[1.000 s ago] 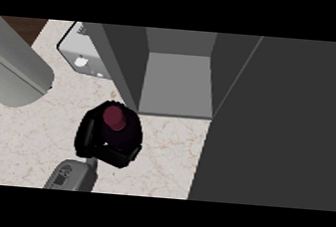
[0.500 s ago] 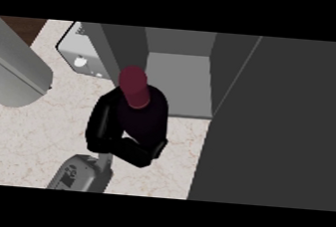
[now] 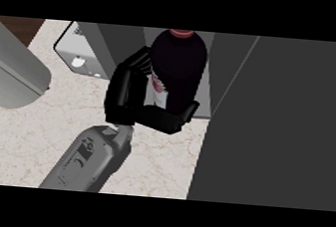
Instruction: Pick up the wine, place it into the cabinet and close the cabinet
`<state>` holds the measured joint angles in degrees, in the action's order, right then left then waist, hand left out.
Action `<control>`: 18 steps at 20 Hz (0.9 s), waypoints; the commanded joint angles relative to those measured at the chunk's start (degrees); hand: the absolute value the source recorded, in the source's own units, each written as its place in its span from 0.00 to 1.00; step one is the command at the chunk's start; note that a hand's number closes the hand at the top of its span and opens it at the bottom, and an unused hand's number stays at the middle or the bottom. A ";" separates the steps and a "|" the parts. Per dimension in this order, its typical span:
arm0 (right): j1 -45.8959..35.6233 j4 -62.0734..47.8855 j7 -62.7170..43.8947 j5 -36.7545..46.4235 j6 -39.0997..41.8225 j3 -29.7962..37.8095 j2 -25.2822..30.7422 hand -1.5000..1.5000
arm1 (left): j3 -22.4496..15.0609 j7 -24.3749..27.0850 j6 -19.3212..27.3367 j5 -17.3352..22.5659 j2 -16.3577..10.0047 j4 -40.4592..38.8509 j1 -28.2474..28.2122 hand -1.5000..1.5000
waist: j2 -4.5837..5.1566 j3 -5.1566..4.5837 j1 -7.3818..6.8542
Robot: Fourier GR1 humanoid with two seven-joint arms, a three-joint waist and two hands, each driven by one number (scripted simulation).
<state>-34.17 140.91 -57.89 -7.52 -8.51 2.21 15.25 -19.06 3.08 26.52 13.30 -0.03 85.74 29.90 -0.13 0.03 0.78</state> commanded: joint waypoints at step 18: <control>0.96 4.52 -3.14 -5.36 0.59 2.85 0.05 0.00 | 3.33 8.48 4.93 -3.96 0.02 -25.19 16.63 1.00 | 0.12 -0.04 0.34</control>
<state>-34.10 140.37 -57.76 -8.73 -7.41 3.86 15.06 -16.27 10.98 30.01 9.21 -0.11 65.16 42.35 0.01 -0.01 0.92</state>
